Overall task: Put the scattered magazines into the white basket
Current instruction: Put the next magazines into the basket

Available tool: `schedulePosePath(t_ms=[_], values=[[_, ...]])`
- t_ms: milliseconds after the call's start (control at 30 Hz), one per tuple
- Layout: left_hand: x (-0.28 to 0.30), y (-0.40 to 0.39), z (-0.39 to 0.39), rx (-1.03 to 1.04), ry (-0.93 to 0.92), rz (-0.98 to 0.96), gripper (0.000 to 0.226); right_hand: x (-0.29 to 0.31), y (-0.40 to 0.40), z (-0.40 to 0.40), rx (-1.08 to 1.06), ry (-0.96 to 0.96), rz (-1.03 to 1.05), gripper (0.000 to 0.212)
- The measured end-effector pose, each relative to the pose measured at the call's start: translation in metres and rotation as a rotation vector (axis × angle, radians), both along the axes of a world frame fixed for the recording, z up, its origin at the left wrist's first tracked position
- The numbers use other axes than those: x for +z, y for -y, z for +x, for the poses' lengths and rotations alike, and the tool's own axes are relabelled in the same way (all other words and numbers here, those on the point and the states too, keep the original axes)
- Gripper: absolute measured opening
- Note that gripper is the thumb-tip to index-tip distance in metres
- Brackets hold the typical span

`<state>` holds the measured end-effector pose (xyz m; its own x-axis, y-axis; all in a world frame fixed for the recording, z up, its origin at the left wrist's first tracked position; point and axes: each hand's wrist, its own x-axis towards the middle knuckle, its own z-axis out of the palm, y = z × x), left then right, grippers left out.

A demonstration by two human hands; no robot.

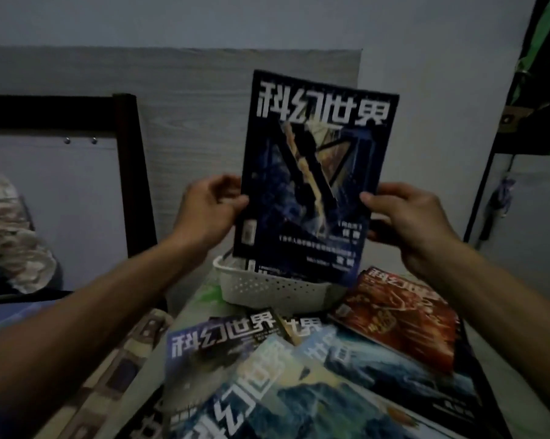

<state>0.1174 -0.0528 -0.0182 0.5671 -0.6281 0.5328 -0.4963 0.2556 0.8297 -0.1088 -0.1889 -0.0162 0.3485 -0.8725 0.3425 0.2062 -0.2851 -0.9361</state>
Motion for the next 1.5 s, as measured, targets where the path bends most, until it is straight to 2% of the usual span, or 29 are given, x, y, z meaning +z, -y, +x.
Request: schedulePosePath(t_ms=[133,200,300,400,467,600,733,800,867,933,1033,1100,1167,1233,1267,1333,1367,1400,1433,1500], values=[[0.003,0.057,0.044,0.309,0.23,0.061,0.014,0.0,0.031,0.048,-0.046,-0.039,-0.036,0.011],[-0.014,0.081,0.061,0.36,0.261,0.115,0.011,-0.022,0.049,0.07,-0.09,-0.07,-0.046,0.01],[-0.05,0.112,0.08,0.368,0.221,0.185,0.009,-0.059,0.078,0.089,-0.156,-0.112,-0.047,0.007],[-0.086,0.132,0.091,0.367,0.2,0.255,0.02,-0.091,0.104,0.099,-0.205,-0.193,-0.055,0.006],[-0.103,0.14,0.098,0.356,0.18,0.29,0.017,-0.105,0.116,0.104,-0.232,-0.239,-0.076,0.007],[-0.115,0.149,0.11,0.332,0.088,0.319,0.016,-0.122,0.13,0.116,-0.3,-0.318,-0.116,0.016],[-0.119,0.154,0.116,0.33,0.043,0.348,0.018,-0.127,0.137,0.12,-0.372,-0.41,-0.142,0.01],[-0.12,0.155,0.119,0.338,-0.036,0.339,0.024,-0.126,0.136,0.122,-0.418,-0.486,-0.178,0.016],[-0.121,0.154,0.118,0.353,-0.003,0.315,0.023,-0.126,0.134,0.121,-0.427,-0.53,-0.185,0.022],[-0.12,0.148,0.112,0.355,0.115,0.276,0.018,-0.121,0.128,0.118,-0.376,-0.554,-0.191,0.021],[-0.12,0.13,0.09,0.315,0.236,0.216,0.015,-0.11,0.113,0.094,-0.179,-0.5,-0.12,0.011],[-0.127,0.113,0.067,0.291,0.263,0.205,0.018,-0.108,0.104,0.061,-0.12,-0.559,-0.135,0.019],[-0.133,0.092,0.036,0.26,0.342,0.166,0.02,-0.111,0.097,0.014,-0.198,-0.723,-0.215,0.024],[-0.135,0.072,0.002,0.161,0.488,0.12,0.019,-0.119,0.091,-0.038,-0.354,-0.986,-0.273,0.026],[-0.134,0.065,-0.015,0.093,0.562,0.119,0.019,-0.123,0.087,-0.063,-0.412,-1.1,-0.245,0.031],[-0.133,0.056,-0.045,-0.028,0.636,0.199,0.017,-0.132,0.076,-0.102,-0.407,-1.179,-0.076,0.049],[-0.132,0.054,-0.059,-0.077,0.635,0.273,0.016,-0.136,0.069,-0.115,-0.35,-1.121,0.054,0.058],[-0.131,0.054,-0.07,-0.118,0.626,0.357,0.014,-0.142,0.066,-0.122,-0.303,-1.006,0.178,0.058],[-0.131,0.054,-0.081,-0.154,0.616,0.428,0.011,-0.147,0.063,-0.127,-0.285,-0.89,0.254,0.048],[-0.13,0.053,-0.096,-0.195,0.582,0.485,0.008,-0.154,0.061,-0.133,-0.312,-0.783,0.278,0.029]])
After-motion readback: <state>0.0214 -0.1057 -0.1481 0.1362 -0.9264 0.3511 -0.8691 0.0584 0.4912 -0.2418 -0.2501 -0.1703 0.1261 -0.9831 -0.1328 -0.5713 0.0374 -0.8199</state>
